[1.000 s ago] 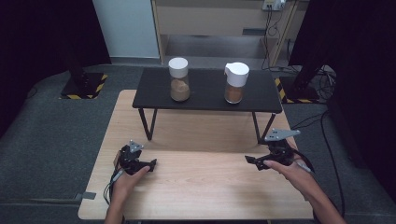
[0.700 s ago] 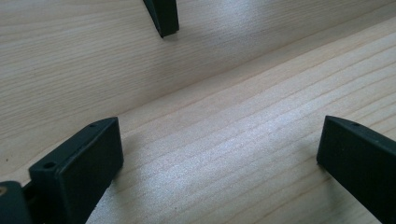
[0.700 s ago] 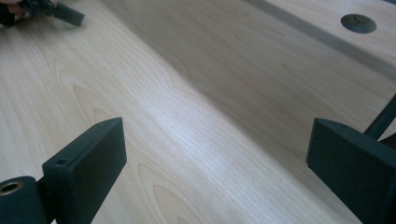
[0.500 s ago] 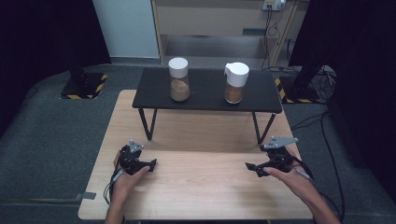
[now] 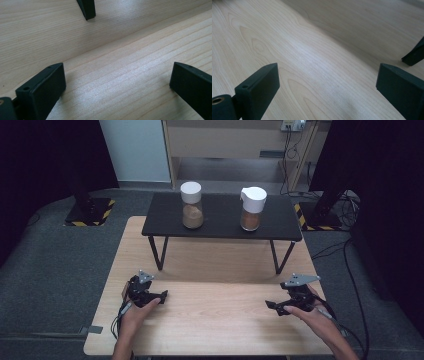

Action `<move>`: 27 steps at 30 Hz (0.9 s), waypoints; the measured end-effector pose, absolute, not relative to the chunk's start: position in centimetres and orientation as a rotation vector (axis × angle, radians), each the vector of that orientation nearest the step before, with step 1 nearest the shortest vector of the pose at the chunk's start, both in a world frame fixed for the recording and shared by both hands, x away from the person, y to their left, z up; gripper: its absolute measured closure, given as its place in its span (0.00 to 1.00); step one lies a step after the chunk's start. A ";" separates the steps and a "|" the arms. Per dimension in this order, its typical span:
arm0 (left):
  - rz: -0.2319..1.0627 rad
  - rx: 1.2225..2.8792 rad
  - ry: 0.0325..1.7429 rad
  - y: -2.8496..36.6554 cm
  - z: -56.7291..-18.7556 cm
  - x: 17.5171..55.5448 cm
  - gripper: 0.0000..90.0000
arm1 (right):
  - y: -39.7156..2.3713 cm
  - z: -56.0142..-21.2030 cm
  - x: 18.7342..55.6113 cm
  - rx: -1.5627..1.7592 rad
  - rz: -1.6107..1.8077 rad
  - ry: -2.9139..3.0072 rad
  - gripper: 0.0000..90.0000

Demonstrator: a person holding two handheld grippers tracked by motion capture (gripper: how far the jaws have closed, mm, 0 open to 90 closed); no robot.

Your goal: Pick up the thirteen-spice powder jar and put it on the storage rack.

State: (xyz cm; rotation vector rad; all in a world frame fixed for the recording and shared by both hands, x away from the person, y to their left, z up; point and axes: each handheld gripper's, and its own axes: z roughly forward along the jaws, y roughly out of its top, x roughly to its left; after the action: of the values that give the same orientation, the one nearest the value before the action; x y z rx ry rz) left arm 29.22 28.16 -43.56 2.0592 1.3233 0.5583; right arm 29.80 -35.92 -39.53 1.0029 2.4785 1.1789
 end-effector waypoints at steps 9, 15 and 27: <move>0.559 2.059 1.324 28.1 -43.6 29.2 0.00 | -36.3 -41.1 29.3 1.028 1.193 2.461 0.06; 0.559 2.059 1.324 28.1 -43.6 29.2 0.00 | -36.4 -42.2 29.0 1.058 1.216 2.425 0.06; 0.559 2.058 1.325 28.1 -43.6 29.2 0.00 | -36.7 -43.8 28.5 1.139 1.185 2.360 0.06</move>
State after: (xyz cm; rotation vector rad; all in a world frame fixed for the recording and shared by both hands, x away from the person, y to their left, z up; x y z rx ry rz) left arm 29.20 28.14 -43.57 2.0582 1.3248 0.5589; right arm 28.47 -36.71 -43.75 1.1386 2.3596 1.1846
